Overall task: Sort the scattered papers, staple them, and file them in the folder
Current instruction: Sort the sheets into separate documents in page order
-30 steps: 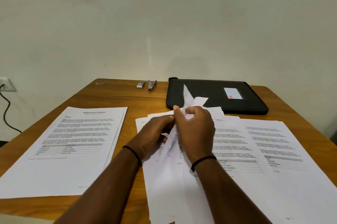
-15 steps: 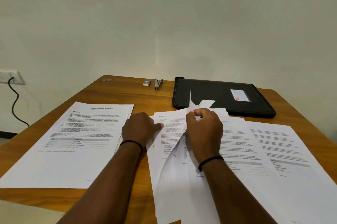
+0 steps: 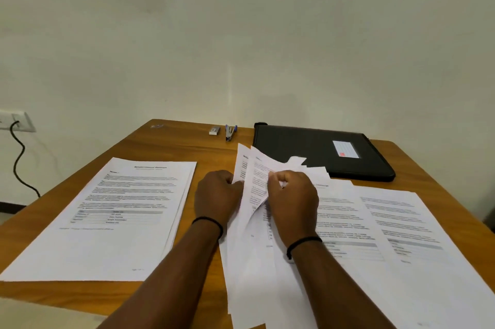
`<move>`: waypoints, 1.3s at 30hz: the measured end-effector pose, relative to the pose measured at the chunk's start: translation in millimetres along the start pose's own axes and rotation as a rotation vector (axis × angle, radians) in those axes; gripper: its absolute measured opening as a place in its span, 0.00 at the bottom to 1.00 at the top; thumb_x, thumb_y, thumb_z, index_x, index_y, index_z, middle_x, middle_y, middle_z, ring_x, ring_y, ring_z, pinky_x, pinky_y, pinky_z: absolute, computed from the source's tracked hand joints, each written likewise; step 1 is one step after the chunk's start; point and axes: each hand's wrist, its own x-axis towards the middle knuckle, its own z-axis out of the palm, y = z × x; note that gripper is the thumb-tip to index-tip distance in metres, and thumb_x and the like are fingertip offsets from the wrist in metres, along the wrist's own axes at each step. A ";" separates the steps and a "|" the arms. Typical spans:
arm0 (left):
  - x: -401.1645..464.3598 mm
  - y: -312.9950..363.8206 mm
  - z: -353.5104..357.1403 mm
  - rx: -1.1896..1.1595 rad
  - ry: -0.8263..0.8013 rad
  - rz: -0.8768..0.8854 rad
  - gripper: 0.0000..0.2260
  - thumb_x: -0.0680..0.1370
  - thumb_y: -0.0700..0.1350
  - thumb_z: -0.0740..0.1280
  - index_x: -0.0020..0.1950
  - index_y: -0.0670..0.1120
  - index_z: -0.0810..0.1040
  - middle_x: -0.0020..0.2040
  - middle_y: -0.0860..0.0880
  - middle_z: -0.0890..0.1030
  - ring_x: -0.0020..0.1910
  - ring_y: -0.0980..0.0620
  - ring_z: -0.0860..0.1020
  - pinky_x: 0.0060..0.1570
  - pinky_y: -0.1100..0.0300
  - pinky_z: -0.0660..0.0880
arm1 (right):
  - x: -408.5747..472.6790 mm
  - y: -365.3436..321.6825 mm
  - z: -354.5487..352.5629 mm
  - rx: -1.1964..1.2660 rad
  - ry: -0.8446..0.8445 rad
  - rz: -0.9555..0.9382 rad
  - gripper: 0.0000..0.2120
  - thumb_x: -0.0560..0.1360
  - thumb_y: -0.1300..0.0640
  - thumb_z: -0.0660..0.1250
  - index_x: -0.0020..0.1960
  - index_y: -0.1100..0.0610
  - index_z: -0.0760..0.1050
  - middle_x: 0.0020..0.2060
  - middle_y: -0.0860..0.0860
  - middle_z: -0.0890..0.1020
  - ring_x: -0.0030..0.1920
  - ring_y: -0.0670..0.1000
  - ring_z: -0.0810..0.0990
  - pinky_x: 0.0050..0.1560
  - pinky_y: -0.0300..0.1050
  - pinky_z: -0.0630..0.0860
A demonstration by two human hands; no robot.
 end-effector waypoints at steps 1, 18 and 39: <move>-2.3 5.2 -3.4 0.003 0.034 0.029 0.16 0.78 0.51 0.70 0.34 0.46 0.72 0.36 0.50 0.79 0.30 0.55 0.75 0.31 0.67 0.67 | -0.4 -0.6 -1.0 -0.046 -0.008 -0.023 0.11 0.80 0.50 0.65 0.47 0.55 0.82 0.46 0.49 0.81 0.42 0.45 0.77 0.39 0.32 0.68; -45.4 84.6 -123.7 -0.165 0.676 0.637 0.18 0.81 0.55 0.57 0.52 0.43 0.79 0.38 0.49 0.82 0.28 0.62 0.70 0.27 0.78 0.61 | -3.5 -84.7 -75.4 0.025 0.350 -0.334 0.07 0.76 0.67 0.69 0.52 0.62 0.82 0.47 0.58 0.82 0.44 0.56 0.83 0.45 0.41 0.75; -51.3 33.3 -42.8 0.165 -0.205 -0.066 0.21 0.76 0.55 0.71 0.60 0.40 0.75 0.55 0.41 0.81 0.51 0.45 0.80 0.45 0.58 0.73 | -7.2 -128.1 -184.3 0.087 0.399 -0.376 0.29 0.78 0.63 0.65 0.75 0.49 0.60 0.53 0.57 0.81 0.45 0.53 0.79 0.47 0.45 0.78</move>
